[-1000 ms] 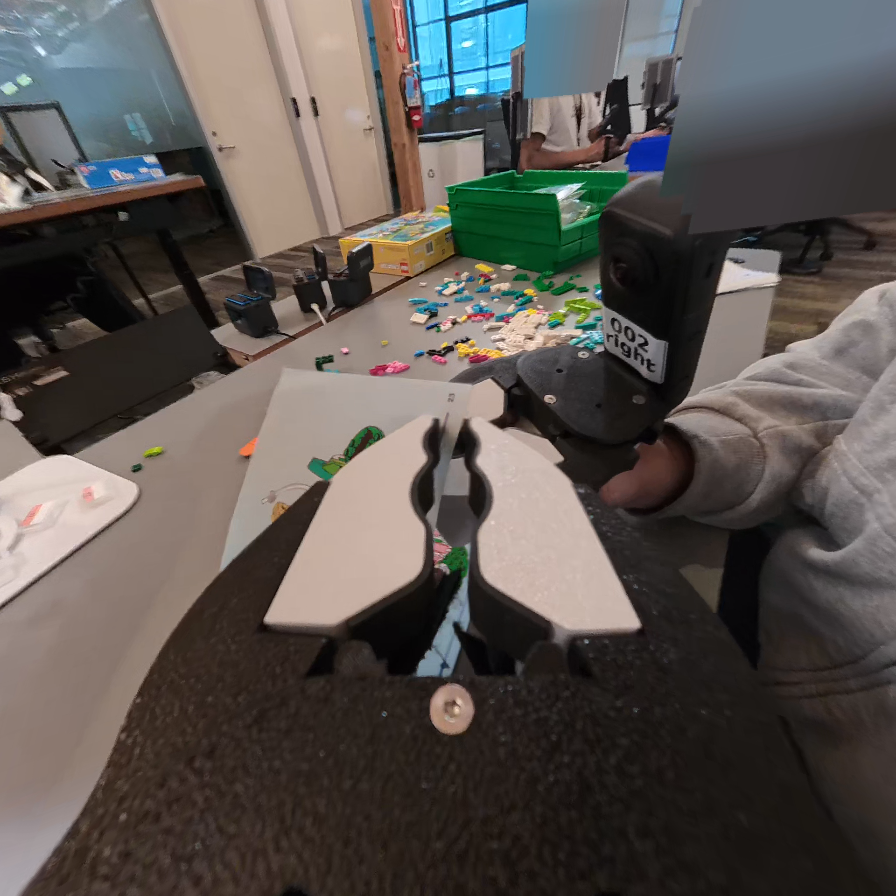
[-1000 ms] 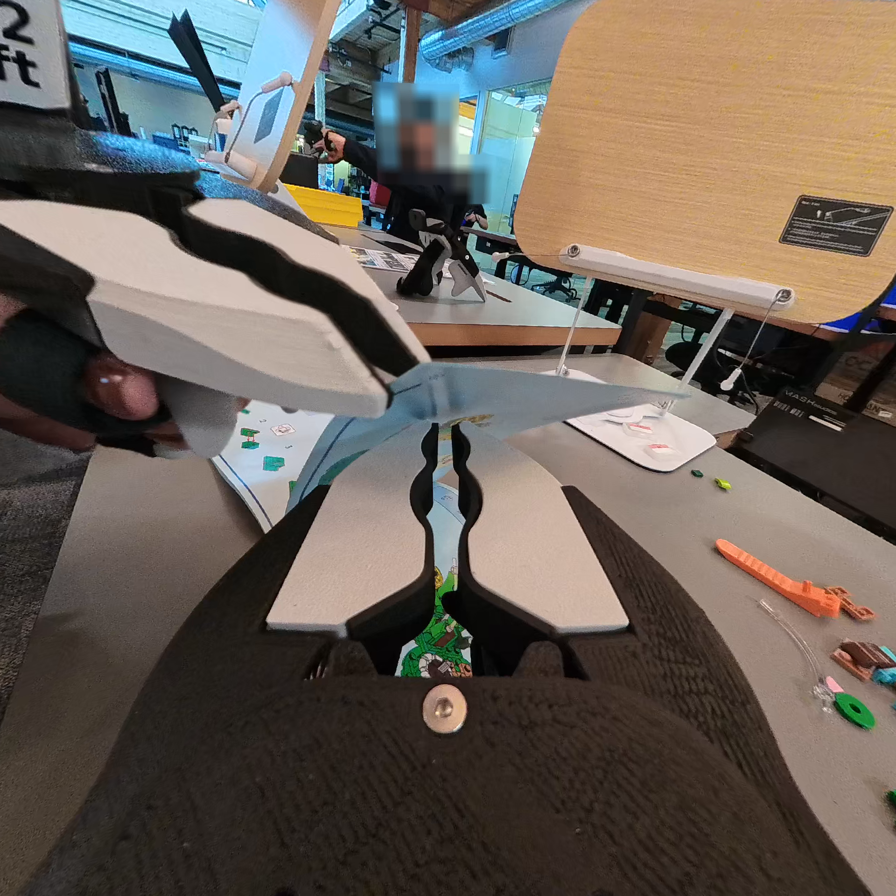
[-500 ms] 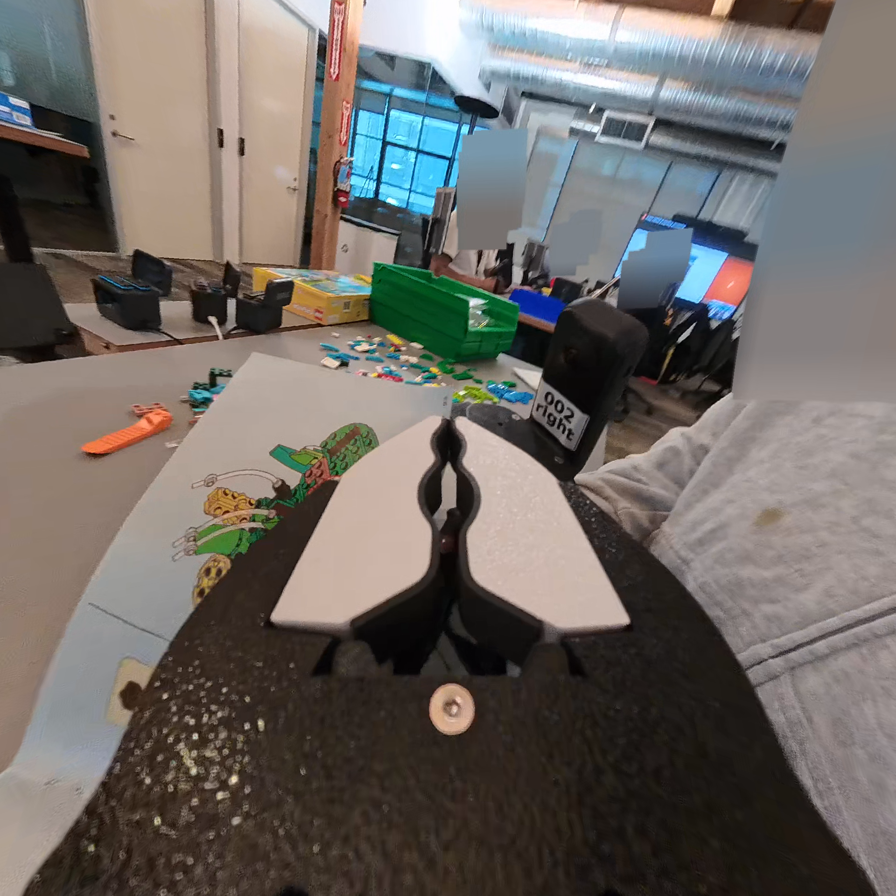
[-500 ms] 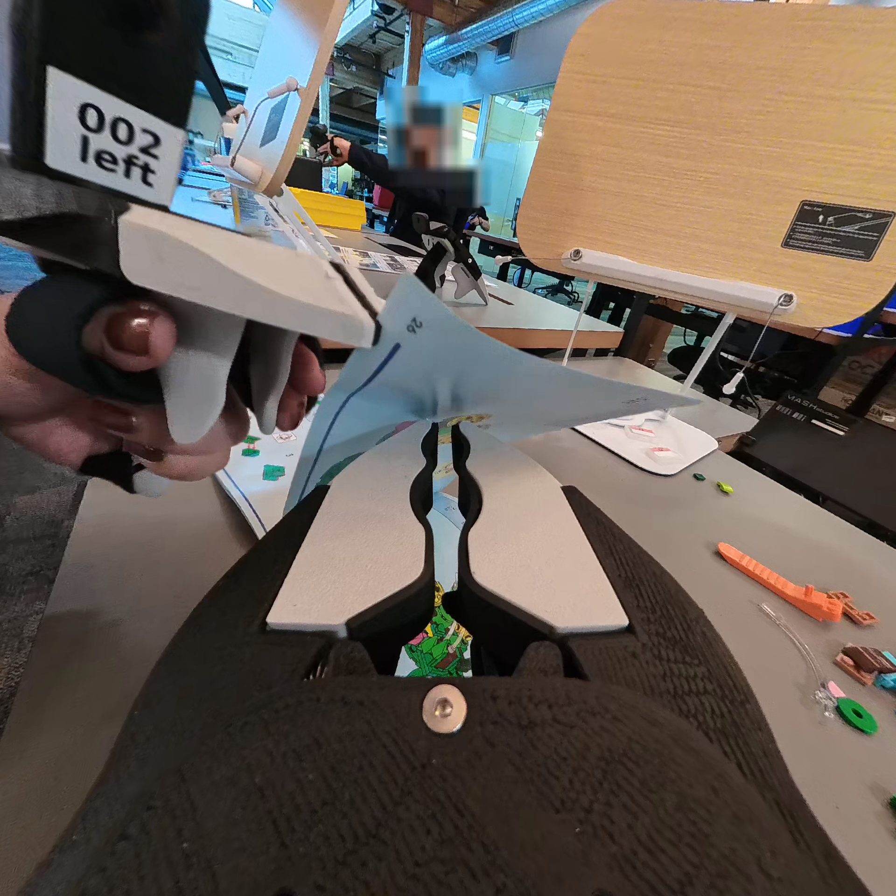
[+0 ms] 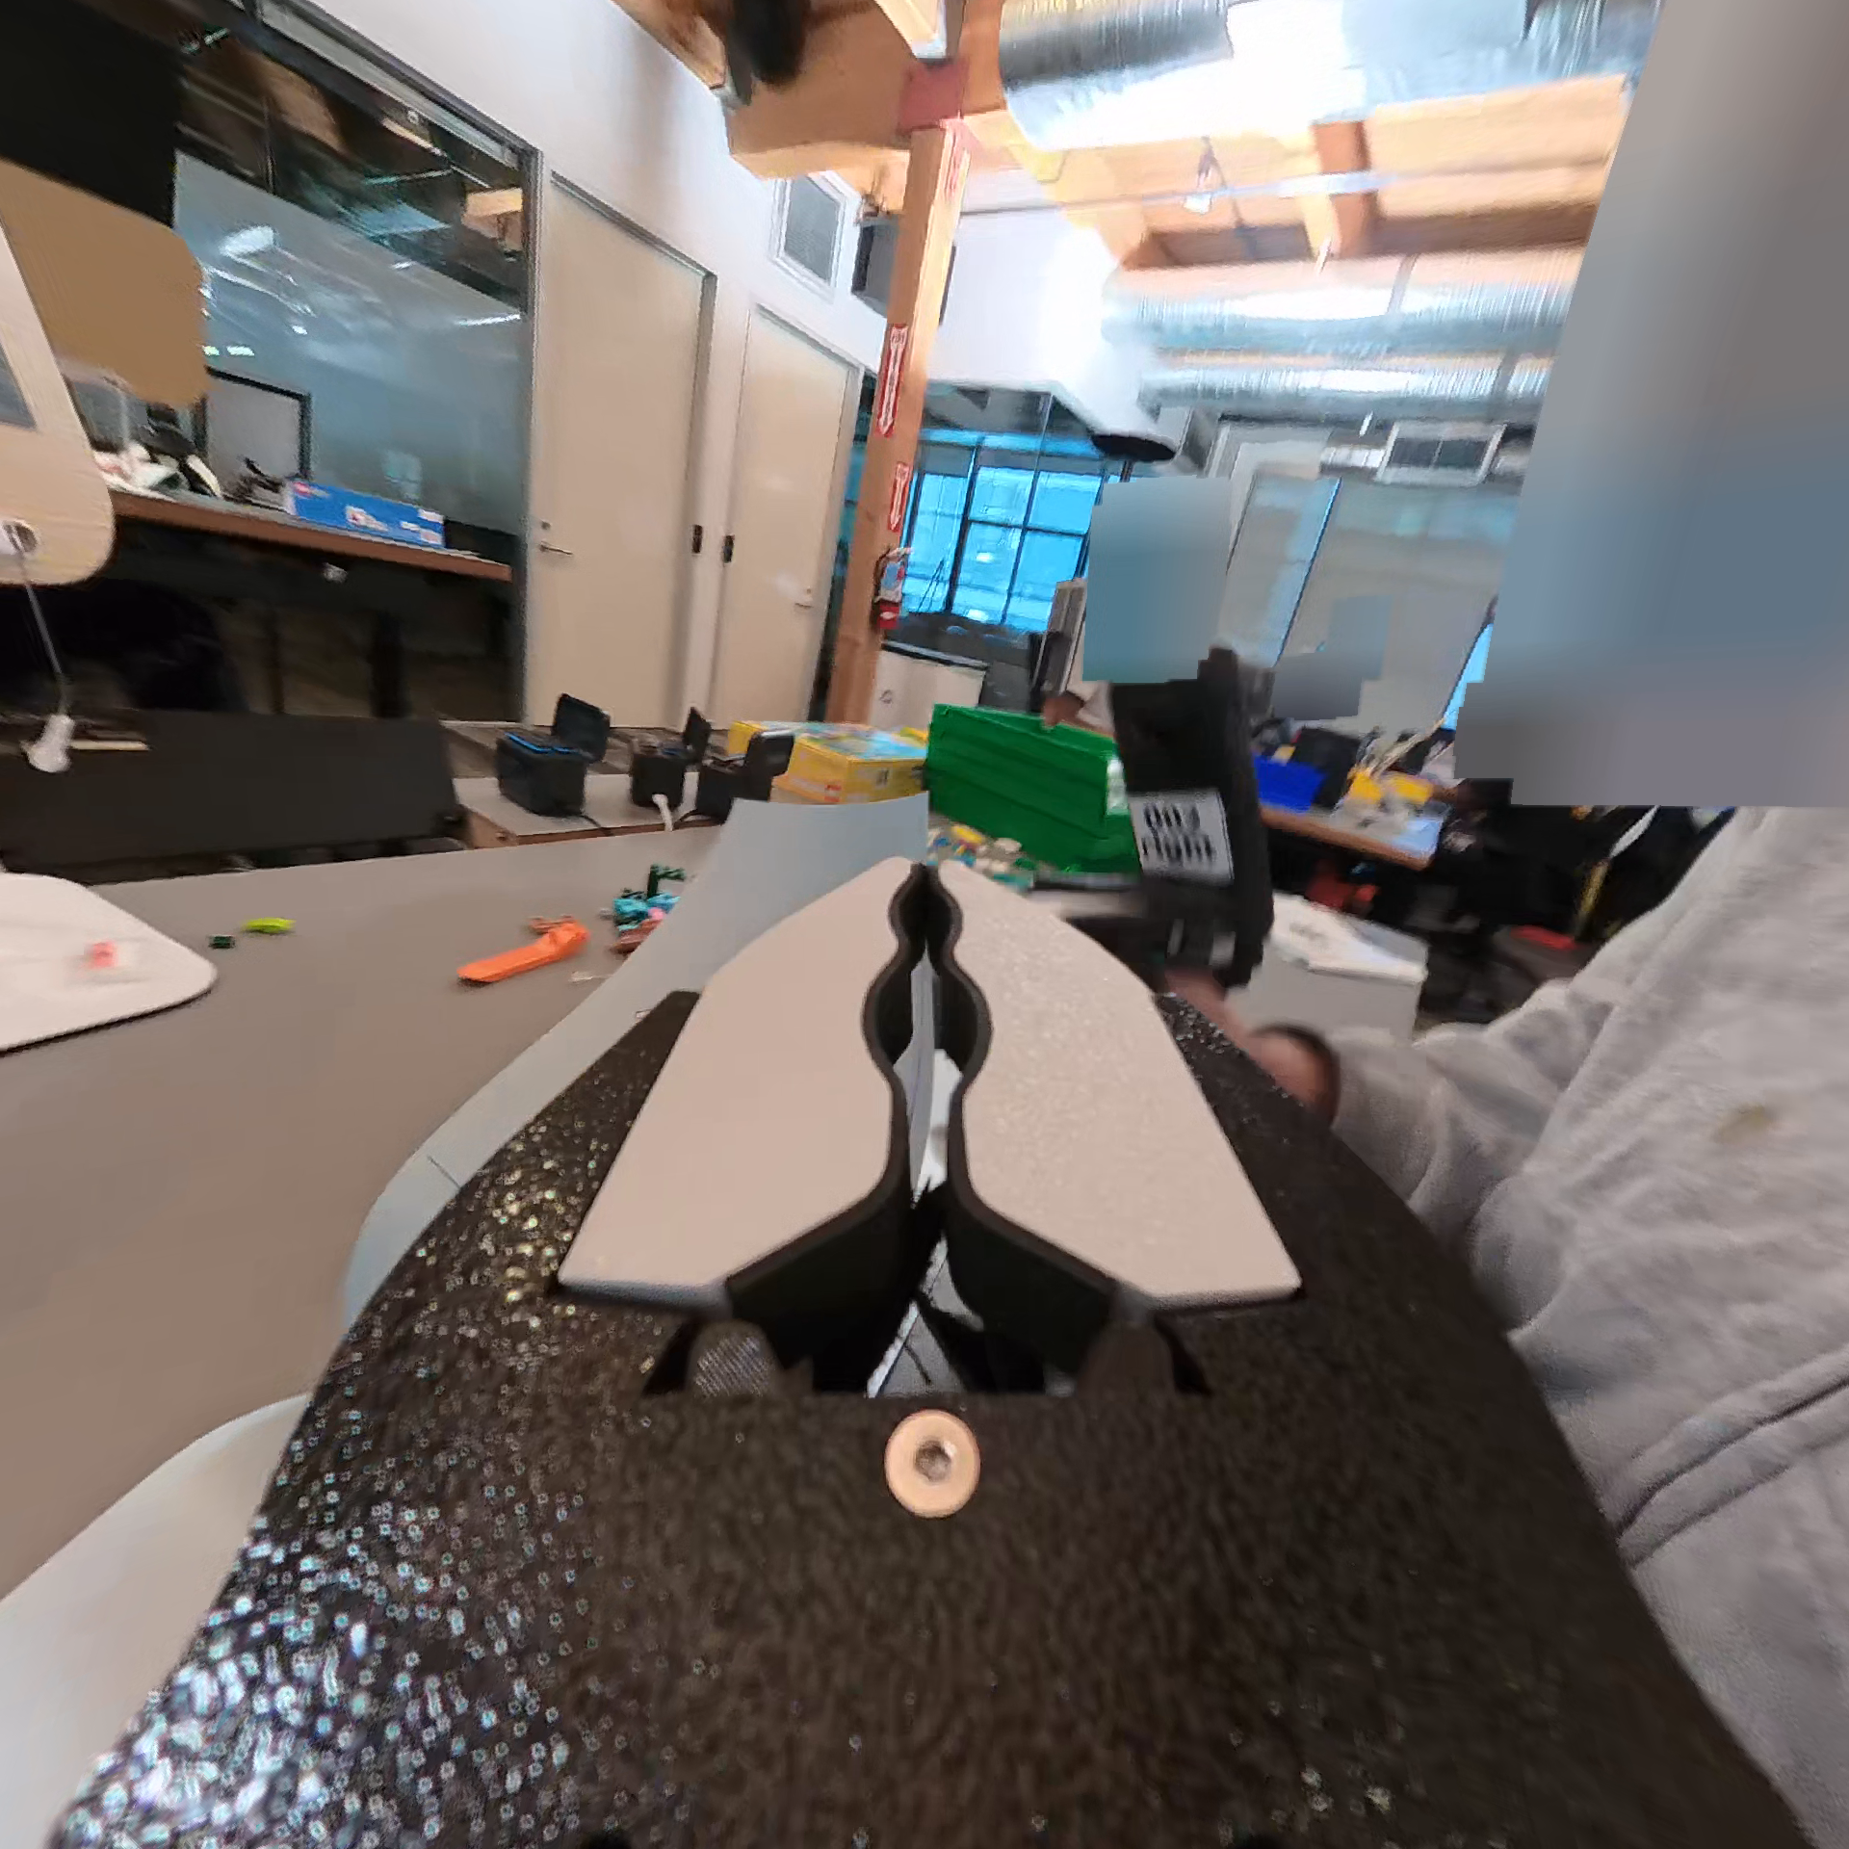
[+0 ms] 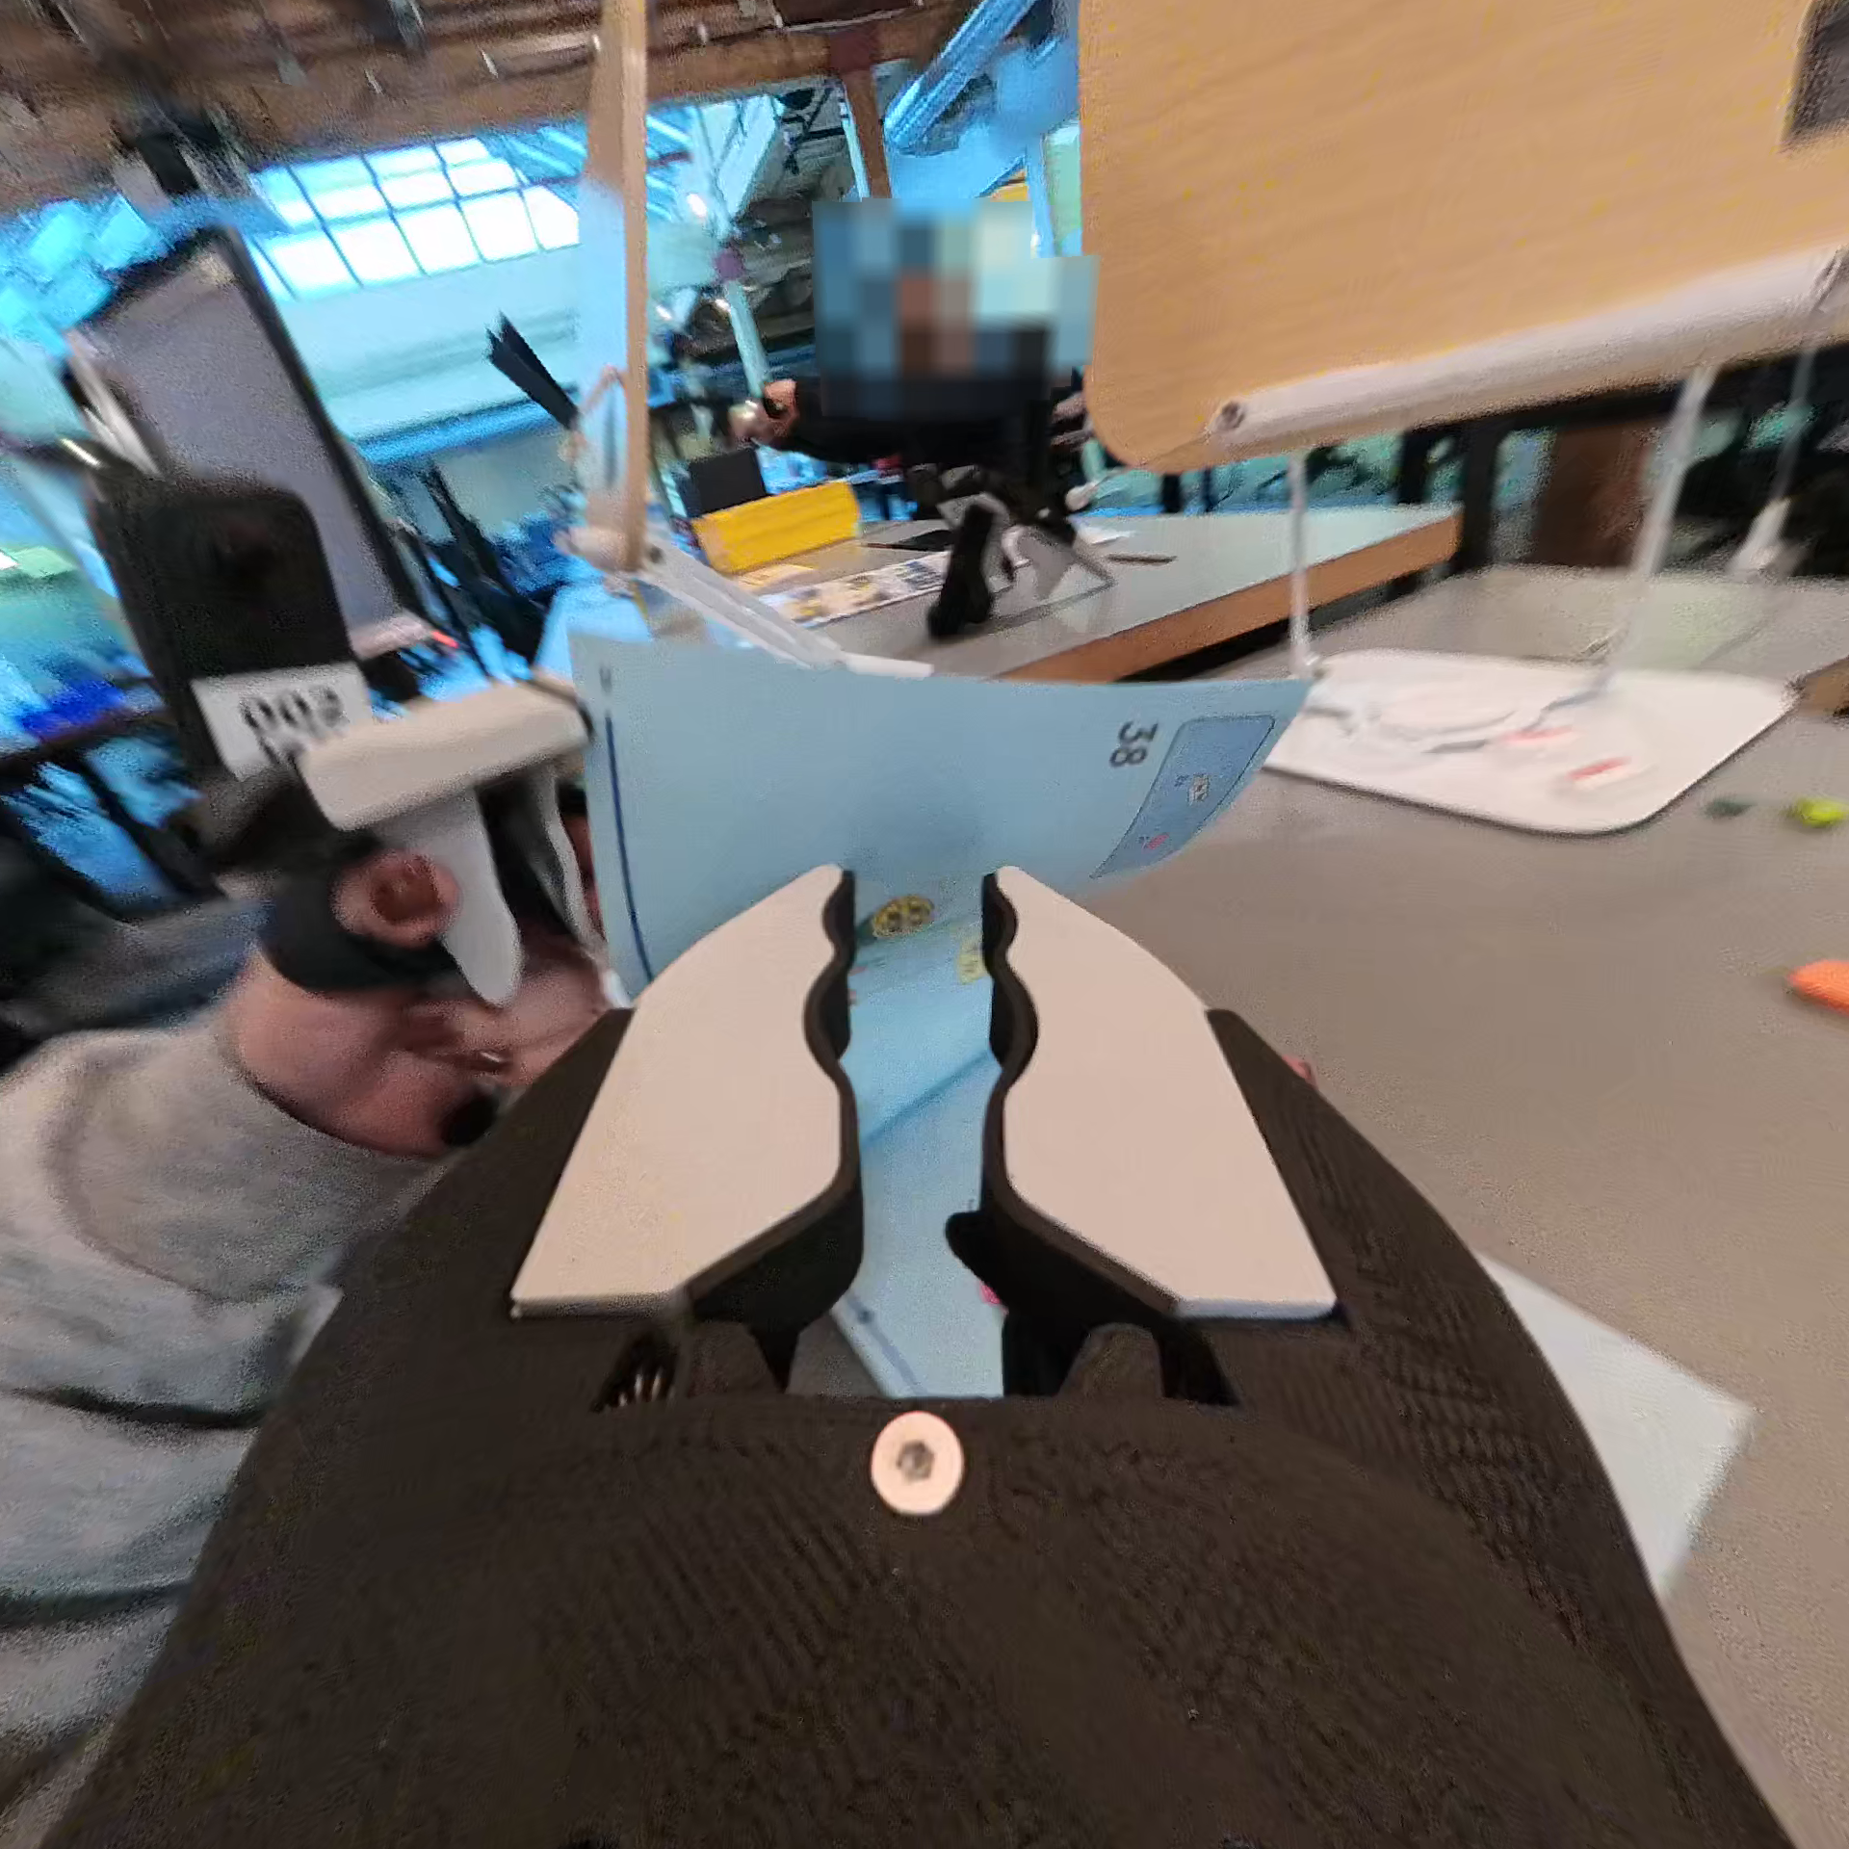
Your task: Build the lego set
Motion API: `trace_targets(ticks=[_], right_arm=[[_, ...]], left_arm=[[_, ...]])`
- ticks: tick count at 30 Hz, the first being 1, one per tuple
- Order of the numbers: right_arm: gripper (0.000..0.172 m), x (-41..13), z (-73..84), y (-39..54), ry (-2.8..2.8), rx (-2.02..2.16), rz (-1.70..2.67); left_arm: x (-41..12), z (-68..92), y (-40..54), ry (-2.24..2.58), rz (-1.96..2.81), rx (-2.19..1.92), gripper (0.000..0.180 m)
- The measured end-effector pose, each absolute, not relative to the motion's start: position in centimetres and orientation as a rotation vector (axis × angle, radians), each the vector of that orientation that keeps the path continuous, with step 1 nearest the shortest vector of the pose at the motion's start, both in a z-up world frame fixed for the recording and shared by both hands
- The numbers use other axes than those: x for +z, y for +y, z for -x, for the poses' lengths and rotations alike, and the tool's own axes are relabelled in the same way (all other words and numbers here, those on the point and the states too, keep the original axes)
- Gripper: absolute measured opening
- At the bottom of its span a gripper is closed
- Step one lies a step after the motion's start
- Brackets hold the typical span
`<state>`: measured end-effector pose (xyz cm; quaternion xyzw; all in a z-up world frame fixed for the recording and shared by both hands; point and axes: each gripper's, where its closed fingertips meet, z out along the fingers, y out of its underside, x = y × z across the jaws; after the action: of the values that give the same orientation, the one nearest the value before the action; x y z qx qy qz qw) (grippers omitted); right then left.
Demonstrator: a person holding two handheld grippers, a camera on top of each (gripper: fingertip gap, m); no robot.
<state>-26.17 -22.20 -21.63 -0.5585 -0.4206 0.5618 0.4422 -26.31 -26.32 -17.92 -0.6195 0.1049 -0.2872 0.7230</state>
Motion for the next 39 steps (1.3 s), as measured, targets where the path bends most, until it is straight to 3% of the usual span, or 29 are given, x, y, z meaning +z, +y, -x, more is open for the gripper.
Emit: trace_targets(ticks=[1,6,13,21,26,31,39], right_arm=[[0.028,-21.3,26.0,-22.4,-1.023,1.481,1.424],[0.039,-21.0,24.6,-22.2,-0.974,1.622,1.611],[0.042,-22.4,24.5,-23.2,-0.849,1.934,1.891],[0.006,-23.3,24.8,-24.1,-0.793,2.075,1.908],[0.000,-23.0,25.0,-24.3,-0.811,2.104,1.861],[0.000,-22.7,25.2,-24.6,-0.869,2.078,1.791],[0.000,-22.1,25.5,-25.1,-0.953,2.055,1.710]], left_arm=[[-18.2,26.1,-26.6,0.251,1.375,-0.603,0.000],[-19.2,25.5,-27.5,0.369,1.382,-0.369,0.000],[-21.6,23.0,-27.8,0.670,1.408,0.061,0.000],[-23.0,22.3,-27.9,0.803,1.430,0.227,0.000],[-23.1,22.9,-27.9,0.756,1.469,0.200,0.000],[-22.0,24.6,-28.0,0.498,1.561,-0.132,0.029],[-19.4,25.5,-29.3,0.475,1.532,-0.190,0.025]])
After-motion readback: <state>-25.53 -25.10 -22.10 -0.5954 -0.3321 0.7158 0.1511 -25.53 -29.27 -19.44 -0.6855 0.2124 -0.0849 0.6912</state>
